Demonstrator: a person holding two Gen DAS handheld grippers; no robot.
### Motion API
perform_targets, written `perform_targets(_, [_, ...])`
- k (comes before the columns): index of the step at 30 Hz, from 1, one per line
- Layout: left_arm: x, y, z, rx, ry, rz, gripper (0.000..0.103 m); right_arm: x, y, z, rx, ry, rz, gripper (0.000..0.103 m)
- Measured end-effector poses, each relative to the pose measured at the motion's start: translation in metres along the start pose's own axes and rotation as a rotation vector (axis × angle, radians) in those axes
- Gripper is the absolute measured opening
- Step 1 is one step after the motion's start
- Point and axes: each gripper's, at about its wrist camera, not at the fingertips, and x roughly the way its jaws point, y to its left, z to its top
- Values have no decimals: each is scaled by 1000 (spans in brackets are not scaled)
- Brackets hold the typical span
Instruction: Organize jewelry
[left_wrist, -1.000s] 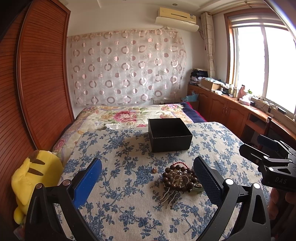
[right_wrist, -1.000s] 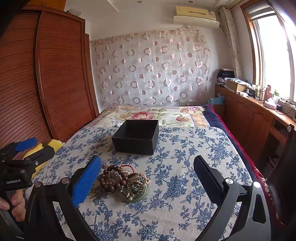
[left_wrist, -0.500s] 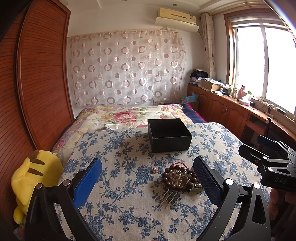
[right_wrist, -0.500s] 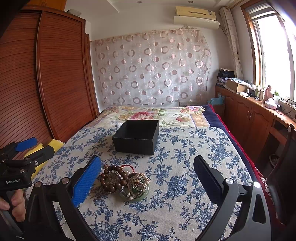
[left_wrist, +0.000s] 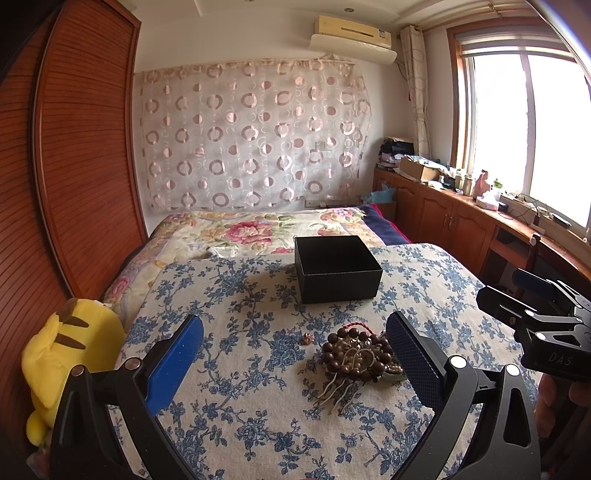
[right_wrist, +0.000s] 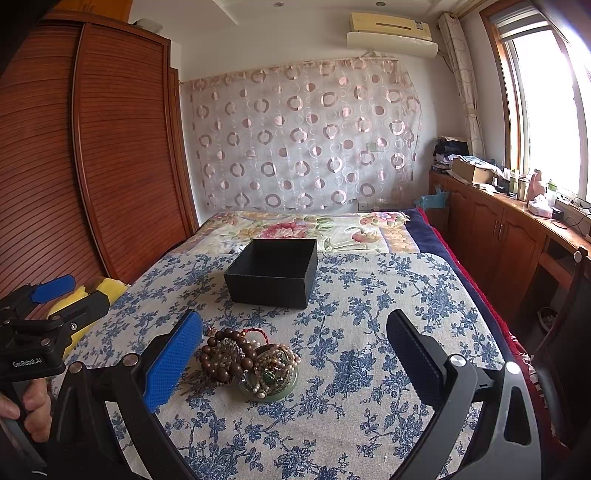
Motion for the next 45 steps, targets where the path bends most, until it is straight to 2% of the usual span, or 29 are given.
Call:
perform_targets(10, [-5,-5,4,-1,18,-6,96,0,-1,-5,4,11,7,101])
perform_targets(20, [25,-2,-13,3,95,-60,96,16,-9,-25,-26,41,44,100])
perform_targets(25, [39,1,-21,12,136,-80,96,30,-12,-37,-26,86,81,89])
perform_targets(33, [61,-1,-28,43,196,-132,96,52,-12,-57,-47,152,113,81])
perform_targets(34, [64,-2,-29,45,203,-147,95,54,-13,-59,-46,159,117,80])
perform_targets(36, [71,-3,-29,49,224,-183,86,59,-13,-63,-57,174,108,79])
perform_targets(42, [93,-6,-28,56,270,-244,67,68,-13,-73,-69,214,106,78])
perform_targets(45, [103,-10,-28,72,289,-244,58,70,-13,-75,-73,224,111,78])
